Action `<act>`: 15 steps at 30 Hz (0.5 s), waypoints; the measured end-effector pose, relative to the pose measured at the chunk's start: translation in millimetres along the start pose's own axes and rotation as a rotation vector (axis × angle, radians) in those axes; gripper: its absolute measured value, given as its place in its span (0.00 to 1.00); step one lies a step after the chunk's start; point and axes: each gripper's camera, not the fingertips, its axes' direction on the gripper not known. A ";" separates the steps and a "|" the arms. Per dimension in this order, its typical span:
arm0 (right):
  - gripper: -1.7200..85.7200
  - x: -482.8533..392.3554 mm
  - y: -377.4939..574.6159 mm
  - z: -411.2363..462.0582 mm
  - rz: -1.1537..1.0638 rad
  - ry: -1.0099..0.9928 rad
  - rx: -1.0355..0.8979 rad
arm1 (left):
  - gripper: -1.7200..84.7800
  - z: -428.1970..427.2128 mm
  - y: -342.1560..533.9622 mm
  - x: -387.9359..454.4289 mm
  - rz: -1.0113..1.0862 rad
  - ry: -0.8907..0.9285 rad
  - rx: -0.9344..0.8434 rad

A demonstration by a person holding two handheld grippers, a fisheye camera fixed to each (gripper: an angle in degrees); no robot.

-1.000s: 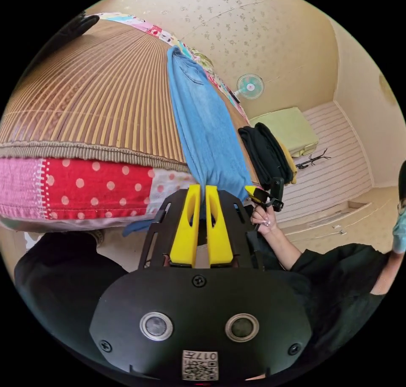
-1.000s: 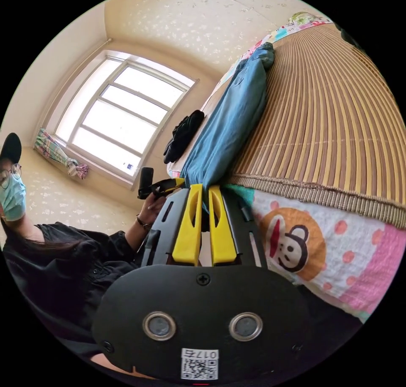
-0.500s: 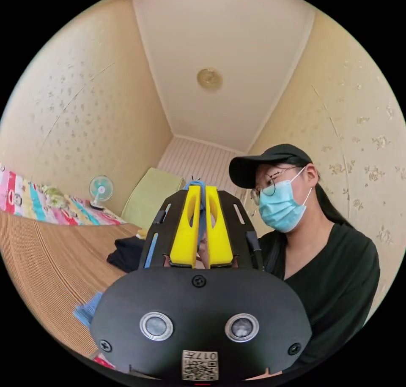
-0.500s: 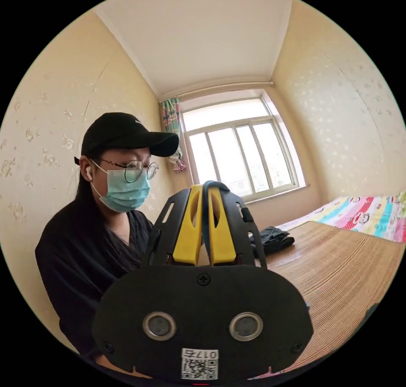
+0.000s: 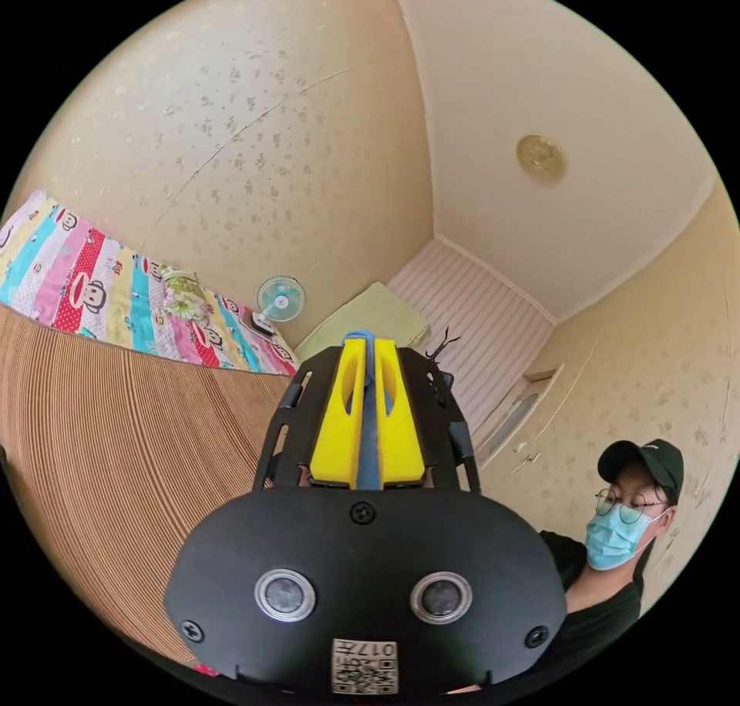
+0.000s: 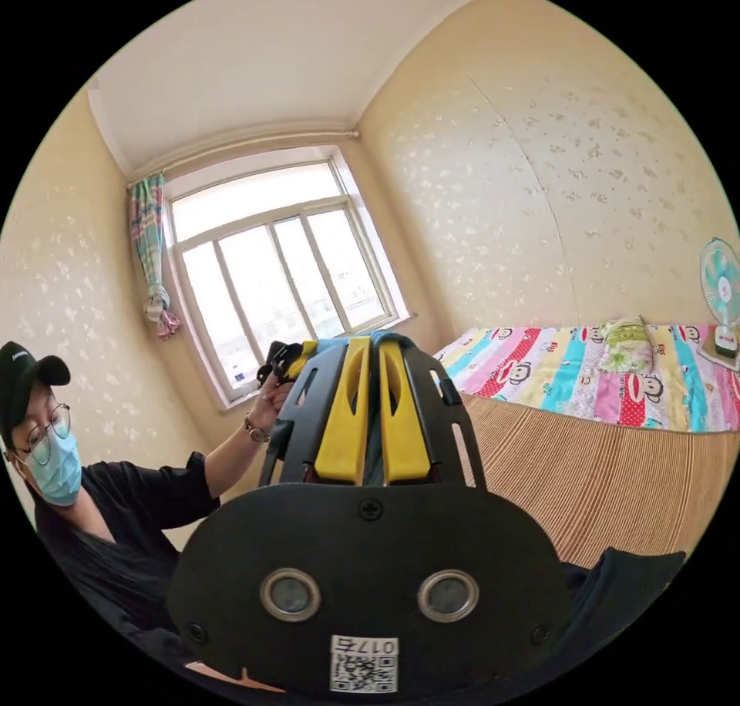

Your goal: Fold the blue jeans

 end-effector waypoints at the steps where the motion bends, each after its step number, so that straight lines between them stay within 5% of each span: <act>1: 0.04 8.5 0.7 3.3 0.028 -0.024 0.012 | 0.02 2.8 -1.1 -4.1 0.011 -0.015 -0.004; 4: 0.04 29.7 23.7 19.3 0.085 -0.053 0.017 | 0.02 13.7 18.2 -32.5 0.013 -0.036 -0.042; 10: 0.04 33.7 184.1 56.4 0.010 0.177 -0.327 | 0.03 35.1 167.1 -107.4 -0.116 -0.210 -0.309; 15: 0.06 34.3 351.7 21.8 0.269 0.069 -0.395 | 0.07 19.4 328.3 -139.1 -0.401 -0.157 -0.362</act>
